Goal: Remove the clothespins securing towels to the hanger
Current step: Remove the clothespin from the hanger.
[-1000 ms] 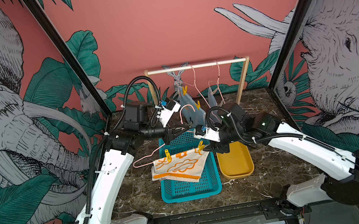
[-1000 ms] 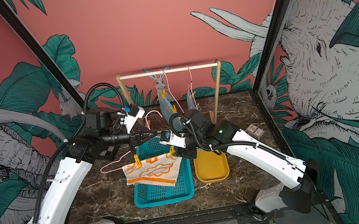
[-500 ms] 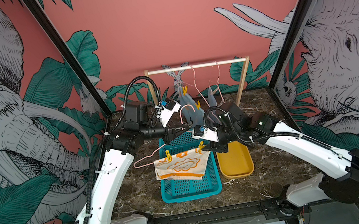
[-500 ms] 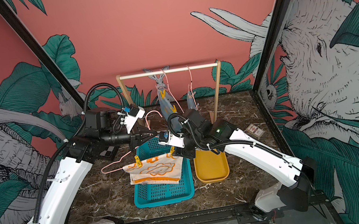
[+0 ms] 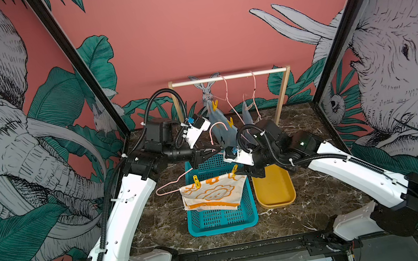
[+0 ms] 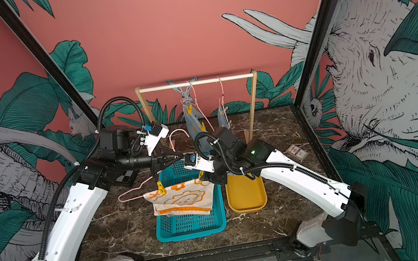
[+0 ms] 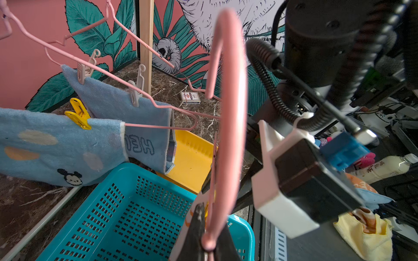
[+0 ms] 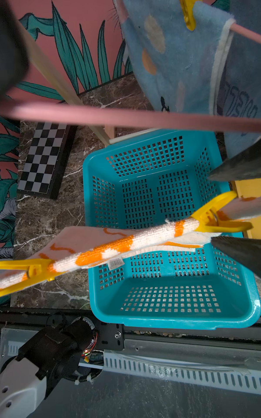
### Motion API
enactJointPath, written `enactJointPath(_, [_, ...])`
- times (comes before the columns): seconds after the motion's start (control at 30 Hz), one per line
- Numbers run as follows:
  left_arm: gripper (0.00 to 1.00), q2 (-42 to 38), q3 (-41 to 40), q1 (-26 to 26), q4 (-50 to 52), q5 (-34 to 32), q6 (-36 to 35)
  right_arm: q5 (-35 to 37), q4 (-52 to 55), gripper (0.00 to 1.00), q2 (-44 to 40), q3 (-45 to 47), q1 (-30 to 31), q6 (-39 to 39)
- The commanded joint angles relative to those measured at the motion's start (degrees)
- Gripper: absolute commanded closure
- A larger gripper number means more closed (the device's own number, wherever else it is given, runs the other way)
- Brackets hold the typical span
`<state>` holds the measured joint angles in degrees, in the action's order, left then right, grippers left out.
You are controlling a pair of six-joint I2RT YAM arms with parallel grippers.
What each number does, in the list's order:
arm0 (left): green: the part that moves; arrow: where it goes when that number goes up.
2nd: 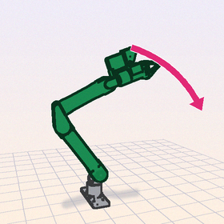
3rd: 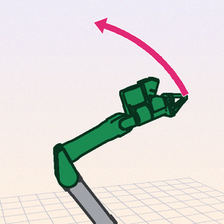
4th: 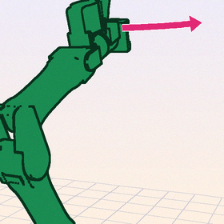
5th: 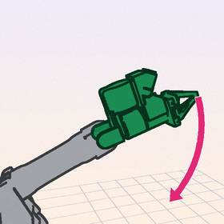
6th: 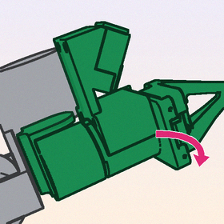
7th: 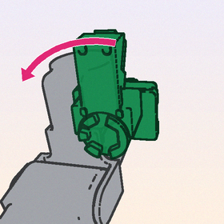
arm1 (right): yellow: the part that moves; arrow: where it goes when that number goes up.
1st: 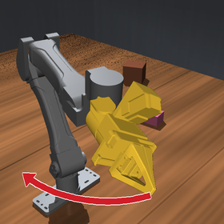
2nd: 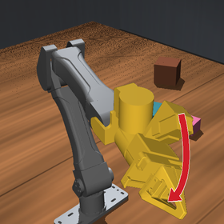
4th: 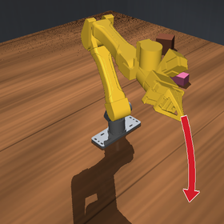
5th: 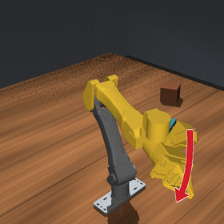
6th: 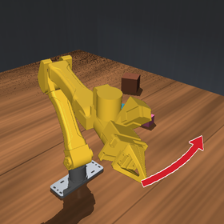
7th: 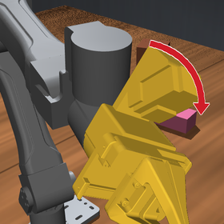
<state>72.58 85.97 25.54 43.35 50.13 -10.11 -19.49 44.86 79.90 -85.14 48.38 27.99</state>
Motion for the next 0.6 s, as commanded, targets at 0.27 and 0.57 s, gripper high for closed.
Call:
enactJointPath(0.27, [1.00, -0.3, -0.2, -0.2, -0.6, 1.9, -0.6, -0.9, -0.2, 0.71, 0.1, -1.8, 0.3, 1.3])
enactJointPath(0.57, [1.00, -0.2, -0.3, -0.2, -0.6, 1.4, -0.6, -1.4, 0.2, 0.92, -0.1, -2.0, 0.2, 1.3])
